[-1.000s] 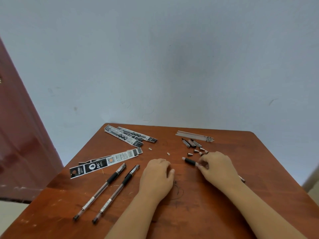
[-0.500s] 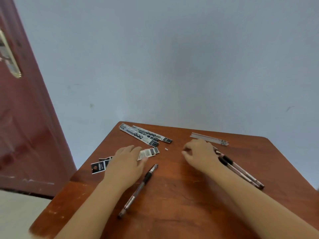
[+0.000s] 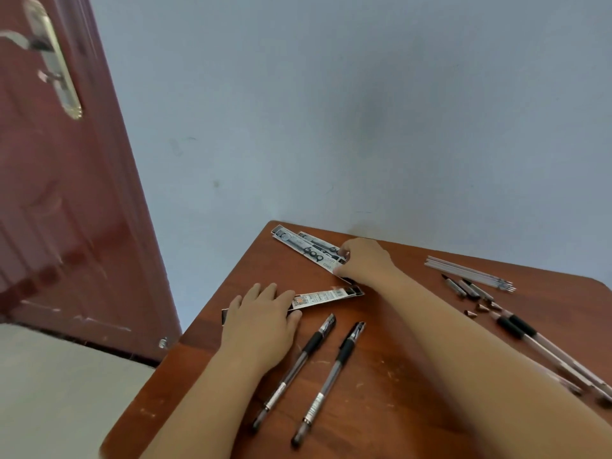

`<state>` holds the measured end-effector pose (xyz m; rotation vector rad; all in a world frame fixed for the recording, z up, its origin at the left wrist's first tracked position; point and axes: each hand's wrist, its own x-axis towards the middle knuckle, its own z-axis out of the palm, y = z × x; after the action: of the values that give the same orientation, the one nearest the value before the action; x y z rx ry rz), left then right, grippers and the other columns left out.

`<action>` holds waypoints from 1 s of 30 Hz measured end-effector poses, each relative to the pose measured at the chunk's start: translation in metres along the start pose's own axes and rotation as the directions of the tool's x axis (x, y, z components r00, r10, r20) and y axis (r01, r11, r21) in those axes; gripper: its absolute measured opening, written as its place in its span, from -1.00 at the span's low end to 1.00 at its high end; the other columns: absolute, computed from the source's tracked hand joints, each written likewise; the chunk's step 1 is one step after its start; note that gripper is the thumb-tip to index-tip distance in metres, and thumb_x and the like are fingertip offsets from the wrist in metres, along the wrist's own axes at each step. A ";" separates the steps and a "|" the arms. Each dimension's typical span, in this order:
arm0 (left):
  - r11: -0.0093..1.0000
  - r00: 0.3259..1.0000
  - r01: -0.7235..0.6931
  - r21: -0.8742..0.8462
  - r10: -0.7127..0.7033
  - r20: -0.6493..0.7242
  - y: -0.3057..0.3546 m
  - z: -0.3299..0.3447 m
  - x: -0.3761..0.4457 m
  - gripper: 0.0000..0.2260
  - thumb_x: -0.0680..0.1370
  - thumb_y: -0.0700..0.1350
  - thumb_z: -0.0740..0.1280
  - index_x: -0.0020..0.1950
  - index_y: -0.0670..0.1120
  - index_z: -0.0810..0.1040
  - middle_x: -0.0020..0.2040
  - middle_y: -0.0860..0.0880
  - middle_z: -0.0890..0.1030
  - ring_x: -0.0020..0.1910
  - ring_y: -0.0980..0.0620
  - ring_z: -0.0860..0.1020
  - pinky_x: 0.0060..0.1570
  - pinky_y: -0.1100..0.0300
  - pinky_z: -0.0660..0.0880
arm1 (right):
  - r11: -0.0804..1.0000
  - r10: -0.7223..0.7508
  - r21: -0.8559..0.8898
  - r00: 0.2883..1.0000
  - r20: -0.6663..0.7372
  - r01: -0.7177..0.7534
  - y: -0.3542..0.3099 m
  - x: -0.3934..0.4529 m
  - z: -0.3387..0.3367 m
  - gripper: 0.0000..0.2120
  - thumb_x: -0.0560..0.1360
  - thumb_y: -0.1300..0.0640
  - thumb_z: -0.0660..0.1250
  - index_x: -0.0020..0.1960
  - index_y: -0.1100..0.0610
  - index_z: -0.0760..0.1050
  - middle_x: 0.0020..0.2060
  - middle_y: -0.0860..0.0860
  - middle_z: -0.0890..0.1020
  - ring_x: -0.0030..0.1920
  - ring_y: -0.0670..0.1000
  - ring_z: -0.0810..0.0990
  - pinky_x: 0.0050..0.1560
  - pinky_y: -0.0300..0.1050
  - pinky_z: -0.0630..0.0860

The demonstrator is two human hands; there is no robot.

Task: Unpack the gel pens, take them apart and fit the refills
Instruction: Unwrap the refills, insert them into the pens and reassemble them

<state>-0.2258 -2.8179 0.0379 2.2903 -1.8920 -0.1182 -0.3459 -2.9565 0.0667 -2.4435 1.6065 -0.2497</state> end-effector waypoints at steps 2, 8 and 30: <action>1.000 1.000 -0.002 -0.005 0.002 -0.023 0.000 0.001 -0.001 -0.59 0.60 0.08 -0.03 0.45 0.08 0.09 0.50 0.01 0.11 0.48 -0.02 0.03 0.43 0.02 0.01 | 0.999 0.017 0.042 1.000 0.006 -0.018 -0.001 0.002 0.001 -0.65 0.39 0.14 0.35 0.17 0.12 0.47 0.17 0.06 0.53 0.18 0.09 0.46 0.20 0.02 0.41; 0.998 0.989 -0.021 -0.065 0.011 -0.150 0.003 -0.007 -0.005 -0.59 0.60 0.08 0.00 0.44 0.06 0.13 0.49 0.01 0.14 0.47 0.03 0.07 0.42 0.10 0.01 | 0.962 -0.015 0.270 0.994 -0.112 0.045 0.007 -0.020 -0.015 -0.81 0.45 0.14 0.30 0.02 0.17 0.58 0.04 0.06 0.62 0.05 0.03 0.54 0.13 -0.03 0.47; 0.325 0.959 -0.114 -0.939 -0.211 -0.190 0.171 -0.051 -0.039 -0.79 0.51 -0.30 0.25 -0.07 0.01 0.33 -0.30 0.10 0.50 -0.33 0.19 0.52 -0.36 0.40 0.42 | 0.829 -0.412 0.145 0.765 -0.495 0.541 0.112 -0.197 -0.042 -0.73 0.31 -0.06 0.28 -0.19 0.10 0.63 -0.25 -0.06 0.63 -0.11 -0.16 0.46 -0.07 -0.35 0.40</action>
<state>-0.3899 -2.8062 0.1172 1.3708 -1.0442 -0.6821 -0.5332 -2.8220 0.0726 -2.6379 0.9188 -1.1153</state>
